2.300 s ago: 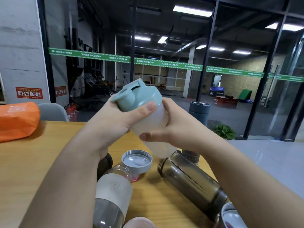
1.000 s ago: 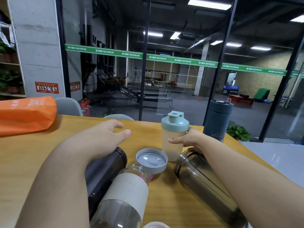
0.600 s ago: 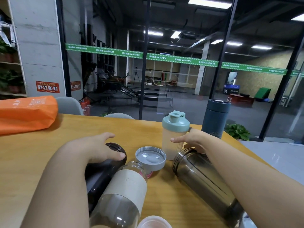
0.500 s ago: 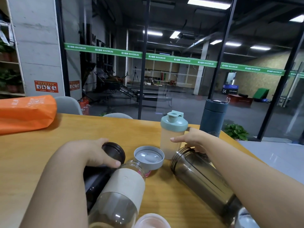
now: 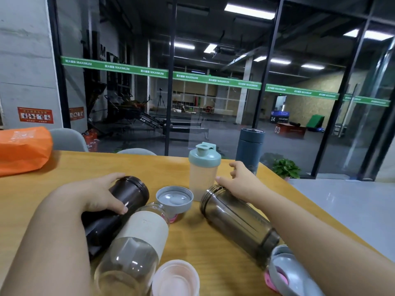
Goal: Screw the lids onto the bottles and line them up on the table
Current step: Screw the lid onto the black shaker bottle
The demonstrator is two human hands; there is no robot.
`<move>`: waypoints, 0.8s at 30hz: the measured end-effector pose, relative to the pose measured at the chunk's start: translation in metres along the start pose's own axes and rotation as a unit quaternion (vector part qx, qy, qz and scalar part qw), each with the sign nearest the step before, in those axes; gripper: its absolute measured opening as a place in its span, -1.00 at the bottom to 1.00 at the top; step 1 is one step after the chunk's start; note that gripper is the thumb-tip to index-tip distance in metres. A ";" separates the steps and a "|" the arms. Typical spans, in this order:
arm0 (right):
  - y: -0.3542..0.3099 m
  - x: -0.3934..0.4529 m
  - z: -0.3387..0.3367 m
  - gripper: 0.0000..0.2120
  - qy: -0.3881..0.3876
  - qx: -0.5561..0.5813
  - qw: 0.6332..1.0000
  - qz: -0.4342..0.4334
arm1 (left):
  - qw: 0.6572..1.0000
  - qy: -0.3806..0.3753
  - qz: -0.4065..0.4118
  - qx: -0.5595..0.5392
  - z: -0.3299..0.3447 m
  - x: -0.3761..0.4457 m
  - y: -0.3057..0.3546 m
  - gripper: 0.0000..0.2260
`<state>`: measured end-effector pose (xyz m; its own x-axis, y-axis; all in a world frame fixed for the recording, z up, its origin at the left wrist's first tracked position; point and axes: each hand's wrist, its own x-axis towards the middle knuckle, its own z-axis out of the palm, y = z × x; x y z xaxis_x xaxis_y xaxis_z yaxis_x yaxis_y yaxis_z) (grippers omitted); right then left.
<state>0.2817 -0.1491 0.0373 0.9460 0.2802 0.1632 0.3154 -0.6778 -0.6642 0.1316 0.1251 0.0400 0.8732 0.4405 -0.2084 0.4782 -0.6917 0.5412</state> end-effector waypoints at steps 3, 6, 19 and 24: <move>0.001 -0.022 -0.008 -0.32 0.014 -0.010 0.999 -0.045 | 0.998 0.053 0.036 0.001 -0.003 -0.002 0.006 -0.11; 0.000 -0.047 -0.016 -0.36 0.017 -0.027 0.995 -0.095 | 0.988 0.129 0.086 -0.007 -0.004 -0.003 0.015 -0.09; 0.002 -0.125 -0.033 -0.46 -0.160 -0.044 0.960 -0.226 | 0.916 0.287 0.281 -0.015 0.002 -0.018 0.062 -0.06; 0.004 -0.130 -0.037 -0.45 -0.304 -0.073 0.927 -0.208 | 0.897 0.297 0.326 -0.046 0.008 -0.023 0.070 -0.09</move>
<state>0.1634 -0.2138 0.0405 0.5368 0.8391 -0.0882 0.6918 -0.4976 -0.5233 0.1461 0.0621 0.0765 0.7474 0.2065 0.6315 -0.1485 -0.8745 0.4617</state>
